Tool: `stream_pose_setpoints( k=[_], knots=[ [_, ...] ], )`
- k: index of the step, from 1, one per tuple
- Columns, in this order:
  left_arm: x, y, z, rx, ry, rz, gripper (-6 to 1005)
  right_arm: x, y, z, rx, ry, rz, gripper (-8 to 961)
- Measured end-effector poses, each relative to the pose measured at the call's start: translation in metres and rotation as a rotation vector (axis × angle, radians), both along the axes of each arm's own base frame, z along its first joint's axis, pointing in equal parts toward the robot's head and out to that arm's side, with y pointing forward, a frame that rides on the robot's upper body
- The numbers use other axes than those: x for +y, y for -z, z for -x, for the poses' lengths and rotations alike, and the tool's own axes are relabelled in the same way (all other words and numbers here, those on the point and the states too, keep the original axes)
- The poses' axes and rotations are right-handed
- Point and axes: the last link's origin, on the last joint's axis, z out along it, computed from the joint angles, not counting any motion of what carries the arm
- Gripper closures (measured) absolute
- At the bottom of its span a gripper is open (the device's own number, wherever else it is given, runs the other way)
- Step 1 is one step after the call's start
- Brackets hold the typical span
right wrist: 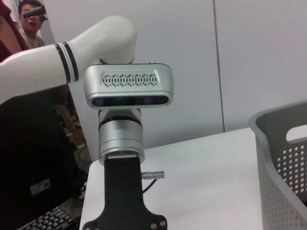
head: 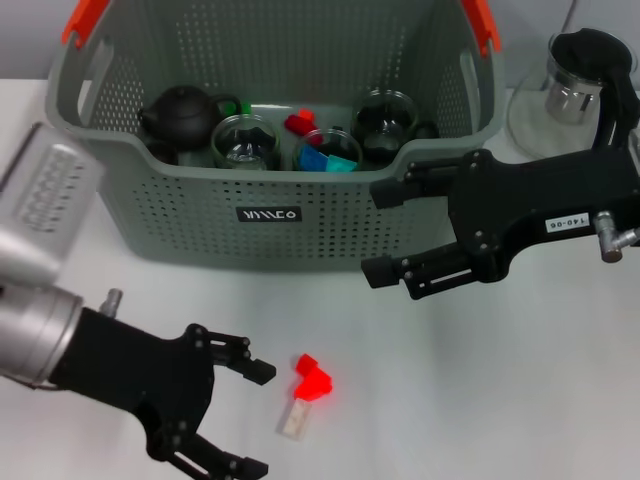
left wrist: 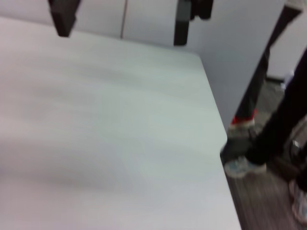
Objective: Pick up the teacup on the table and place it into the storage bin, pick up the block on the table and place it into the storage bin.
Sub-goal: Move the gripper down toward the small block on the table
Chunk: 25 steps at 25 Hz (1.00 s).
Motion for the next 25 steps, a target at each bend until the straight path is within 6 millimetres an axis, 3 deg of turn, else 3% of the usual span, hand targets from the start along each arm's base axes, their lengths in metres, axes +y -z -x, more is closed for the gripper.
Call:
stream_pose_setpoints(
  k=[7,13,18,25],
  knots=[
    [0.010,0.007,-0.011,0.083,0.056,0.029,53,-0.001,0.004,-0.001,-0.017,-0.004,0.020,38],
    [0.014,0.009,-0.008,0.086,0.041,0.006,53,0.004,0.020,-0.011,-0.158,-0.001,0.050,39],
    [0.009,0.007,0.013,0.035,-0.083,-0.038,53,0.012,0.038,-0.018,-0.256,0.015,0.080,39],
    [0.000,-0.022,0.047,-0.052,-0.254,-0.178,53,0.017,0.065,-0.014,-0.358,-0.037,0.077,38]
  ],
)
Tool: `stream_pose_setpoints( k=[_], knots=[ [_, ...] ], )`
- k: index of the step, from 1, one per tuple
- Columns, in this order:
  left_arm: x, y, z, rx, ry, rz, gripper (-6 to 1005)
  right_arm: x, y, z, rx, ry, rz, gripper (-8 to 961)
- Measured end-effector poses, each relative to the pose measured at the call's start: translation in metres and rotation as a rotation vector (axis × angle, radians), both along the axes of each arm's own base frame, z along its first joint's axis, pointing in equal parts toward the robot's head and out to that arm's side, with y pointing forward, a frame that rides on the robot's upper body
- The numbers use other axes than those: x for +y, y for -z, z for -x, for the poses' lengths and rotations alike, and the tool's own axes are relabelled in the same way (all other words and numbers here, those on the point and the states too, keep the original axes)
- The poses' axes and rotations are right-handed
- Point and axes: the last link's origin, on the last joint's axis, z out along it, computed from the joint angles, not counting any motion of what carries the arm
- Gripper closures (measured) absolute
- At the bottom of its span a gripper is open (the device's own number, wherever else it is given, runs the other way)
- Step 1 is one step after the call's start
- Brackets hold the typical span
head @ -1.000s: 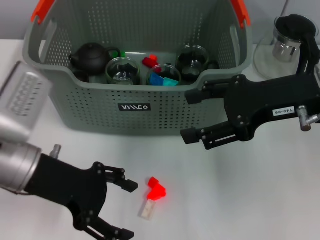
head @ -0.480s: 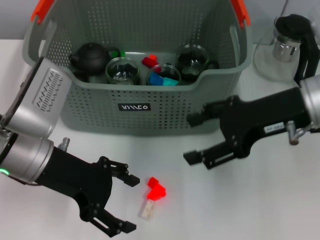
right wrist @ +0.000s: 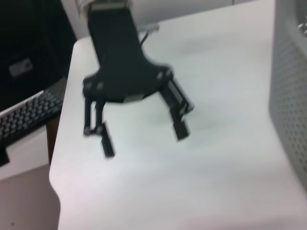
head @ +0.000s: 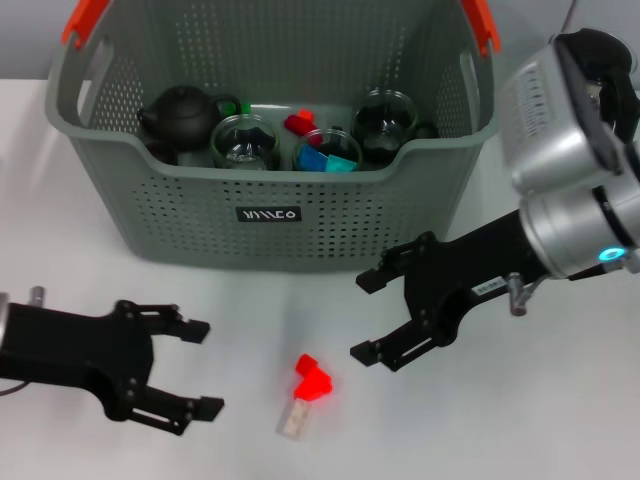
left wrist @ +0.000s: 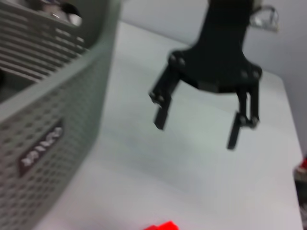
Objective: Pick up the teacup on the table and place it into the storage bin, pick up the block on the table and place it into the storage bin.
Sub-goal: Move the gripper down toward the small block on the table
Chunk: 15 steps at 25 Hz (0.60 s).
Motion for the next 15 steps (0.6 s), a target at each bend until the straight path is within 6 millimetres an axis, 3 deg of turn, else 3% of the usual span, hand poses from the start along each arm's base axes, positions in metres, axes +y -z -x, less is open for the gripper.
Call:
stream_pose_setpoints(
  k=[15],
  knots=[
    [-0.004,-0.012,0.026,-0.182,-0.191,-0.193,54,-0.006,0.047,0.023,-0.191,-0.348,0.044,39]
  ],
)
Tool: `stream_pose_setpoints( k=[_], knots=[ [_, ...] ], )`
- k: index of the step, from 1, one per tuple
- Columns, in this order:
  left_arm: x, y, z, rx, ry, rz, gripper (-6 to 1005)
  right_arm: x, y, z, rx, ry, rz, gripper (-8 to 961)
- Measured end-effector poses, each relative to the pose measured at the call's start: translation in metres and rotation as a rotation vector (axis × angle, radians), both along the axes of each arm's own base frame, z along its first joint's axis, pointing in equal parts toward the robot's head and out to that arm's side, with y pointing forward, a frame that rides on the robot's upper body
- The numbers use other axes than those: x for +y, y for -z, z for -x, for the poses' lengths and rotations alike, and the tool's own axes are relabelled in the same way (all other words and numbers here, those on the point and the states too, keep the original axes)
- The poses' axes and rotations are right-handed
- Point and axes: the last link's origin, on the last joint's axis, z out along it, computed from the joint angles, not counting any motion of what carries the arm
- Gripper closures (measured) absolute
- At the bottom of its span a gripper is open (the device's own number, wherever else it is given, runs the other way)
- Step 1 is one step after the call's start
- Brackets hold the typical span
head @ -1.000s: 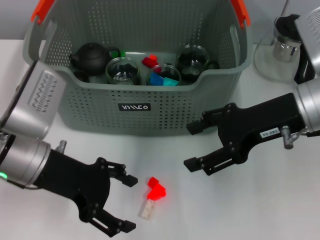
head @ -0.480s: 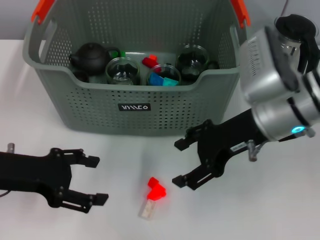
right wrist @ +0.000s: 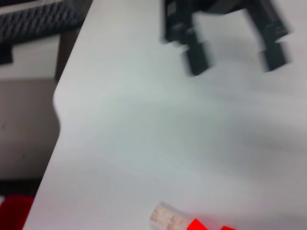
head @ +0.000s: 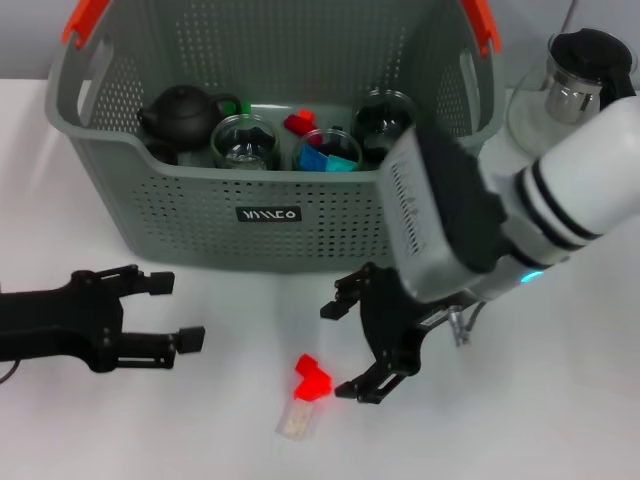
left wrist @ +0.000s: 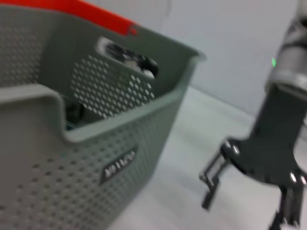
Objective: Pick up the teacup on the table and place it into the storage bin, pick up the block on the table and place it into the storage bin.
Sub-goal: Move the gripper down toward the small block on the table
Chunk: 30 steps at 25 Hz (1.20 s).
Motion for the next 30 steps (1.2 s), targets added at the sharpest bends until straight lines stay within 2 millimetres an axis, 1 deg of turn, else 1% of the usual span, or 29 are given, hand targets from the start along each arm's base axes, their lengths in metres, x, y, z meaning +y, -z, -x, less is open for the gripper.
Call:
stream_pose_setpoints(
  k=[7,11,14,20,25,30],
  knots=[
    [0.000,0.004,0.007,-0.066,-0.063,-0.042,54,-0.012,0.019,0.018,-0.094,-0.169,0.080,39],
    [0.000,0.004,0.010,-0.075,-0.082,-0.069,54,-0.021,0.028,0.021,-0.163,-0.251,0.129,38],
    [0.001,0.003,0.012,-0.077,-0.094,-0.083,54,-0.024,0.031,0.022,-0.203,-0.301,0.141,38],
    [0.001,0.006,0.011,-0.101,-0.103,-0.087,54,-0.022,0.035,0.025,-0.219,-0.358,0.131,38],
    [0.003,0.008,0.010,-0.106,-0.098,-0.085,54,-0.021,0.045,0.028,-0.207,-0.407,0.092,38],
    [0.004,0.008,0.009,-0.106,-0.096,-0.084,54,-0.019,0.053,0.026,-0.195,-0.432,0.053,38]
  ],
)
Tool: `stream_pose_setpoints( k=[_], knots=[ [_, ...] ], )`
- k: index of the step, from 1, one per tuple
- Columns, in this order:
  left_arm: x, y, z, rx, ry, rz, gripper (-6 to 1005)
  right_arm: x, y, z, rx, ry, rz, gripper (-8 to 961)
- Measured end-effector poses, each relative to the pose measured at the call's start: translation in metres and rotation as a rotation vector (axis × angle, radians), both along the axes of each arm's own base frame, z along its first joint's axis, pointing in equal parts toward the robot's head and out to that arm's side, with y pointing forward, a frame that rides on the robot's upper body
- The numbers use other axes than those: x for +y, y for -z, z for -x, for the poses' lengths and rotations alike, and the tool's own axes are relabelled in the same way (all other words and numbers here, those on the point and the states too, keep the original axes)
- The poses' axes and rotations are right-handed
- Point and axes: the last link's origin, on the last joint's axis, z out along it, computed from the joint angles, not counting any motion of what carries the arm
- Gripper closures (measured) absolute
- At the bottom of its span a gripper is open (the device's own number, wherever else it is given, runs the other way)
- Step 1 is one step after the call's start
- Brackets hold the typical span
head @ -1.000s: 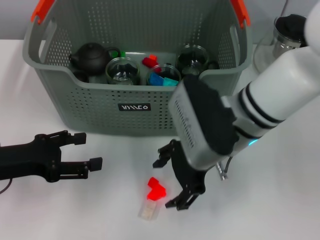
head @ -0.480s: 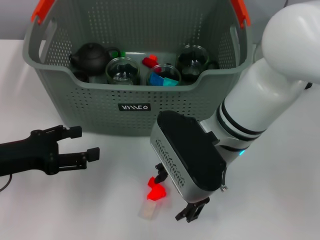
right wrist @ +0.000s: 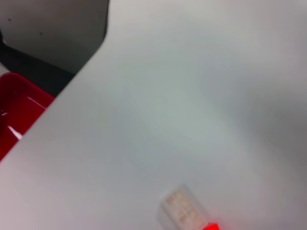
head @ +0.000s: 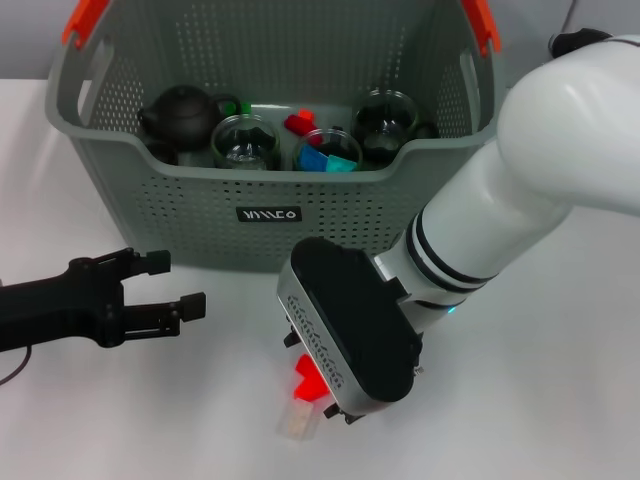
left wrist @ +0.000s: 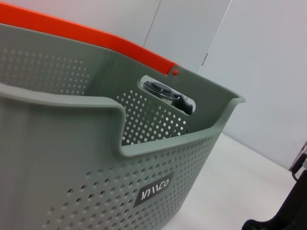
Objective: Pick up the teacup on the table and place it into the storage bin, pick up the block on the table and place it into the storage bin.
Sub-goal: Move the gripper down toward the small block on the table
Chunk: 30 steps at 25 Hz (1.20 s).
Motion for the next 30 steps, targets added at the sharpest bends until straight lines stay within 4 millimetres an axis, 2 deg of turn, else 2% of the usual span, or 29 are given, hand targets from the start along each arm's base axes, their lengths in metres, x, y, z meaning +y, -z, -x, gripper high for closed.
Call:
stream_pose_setpoints(
  k=[18,30],
  knots=[
    [0.002,-0.001,-0.001,0.002,0.007,0.001,53,0.004,0.010,-0.009,0.007,-0.002,-0.040,39],
    [0.001,-0.001,-0.001,0.001,0.006,0.001,54,0.012,0.012,-0.007,0.042,0.009,-0.094,39]
  ],
)
